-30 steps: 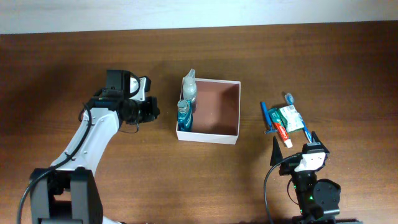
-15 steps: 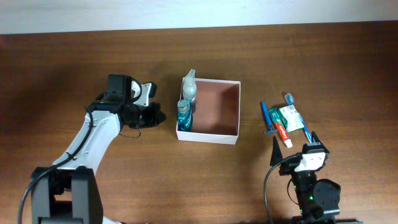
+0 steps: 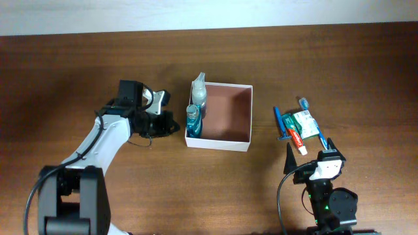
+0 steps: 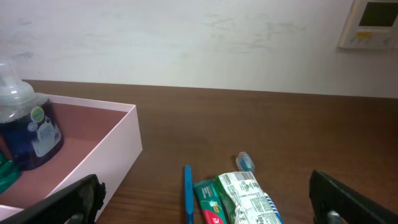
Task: Pack container
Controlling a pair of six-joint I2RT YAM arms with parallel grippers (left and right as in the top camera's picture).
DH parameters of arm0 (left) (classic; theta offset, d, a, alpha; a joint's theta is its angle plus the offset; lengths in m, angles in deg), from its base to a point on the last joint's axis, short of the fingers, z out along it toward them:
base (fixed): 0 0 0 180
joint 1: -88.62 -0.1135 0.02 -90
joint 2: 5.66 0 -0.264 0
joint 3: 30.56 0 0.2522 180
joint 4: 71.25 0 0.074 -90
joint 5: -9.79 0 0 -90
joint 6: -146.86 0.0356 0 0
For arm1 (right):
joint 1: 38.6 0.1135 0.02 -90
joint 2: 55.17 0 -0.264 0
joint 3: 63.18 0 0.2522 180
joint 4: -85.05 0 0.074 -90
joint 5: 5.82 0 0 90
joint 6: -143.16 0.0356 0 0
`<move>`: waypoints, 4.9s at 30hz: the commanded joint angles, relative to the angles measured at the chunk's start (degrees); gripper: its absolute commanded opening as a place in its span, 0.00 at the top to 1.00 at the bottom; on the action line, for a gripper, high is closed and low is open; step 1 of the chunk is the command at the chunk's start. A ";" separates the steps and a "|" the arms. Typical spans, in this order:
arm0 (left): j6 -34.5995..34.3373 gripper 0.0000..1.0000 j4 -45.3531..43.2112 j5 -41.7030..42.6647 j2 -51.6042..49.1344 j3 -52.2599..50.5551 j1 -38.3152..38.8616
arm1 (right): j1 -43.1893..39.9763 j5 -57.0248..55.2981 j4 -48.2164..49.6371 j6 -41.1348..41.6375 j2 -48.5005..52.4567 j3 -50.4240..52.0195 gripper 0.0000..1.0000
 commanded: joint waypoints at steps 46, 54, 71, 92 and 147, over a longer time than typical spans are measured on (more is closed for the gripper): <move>-1.51 0.43 2.80 -26.77 -1.40 -0.55 -3.48 | 0.33 0.07 -0.37 0.24 -0.48 0.28 0.01; -1.51 0.01 2.29 -33.27 -1.40 -0.55 -3.50 | 0.33 0.07 -0.37 0.24 -0.48 0.28 0.01; -1.51 0.01 2.32 -35.12 -1.40 -0.55 -3.48 | 0.33 0.09 -0.37 0.22 -0.48 0.28 0.02; -1.53 0.01 2.32 -35.12 -1.40 -0.55 -3.48 | 0.33 11.78 -3.43 13.25 -0.20 -2.43 0.02; -1.51 0.01 2.32 -35.12 -1.40 -0.55 -3.48 | 0.31 3.50 -56.39 7.50 59.69 -57.02 0.02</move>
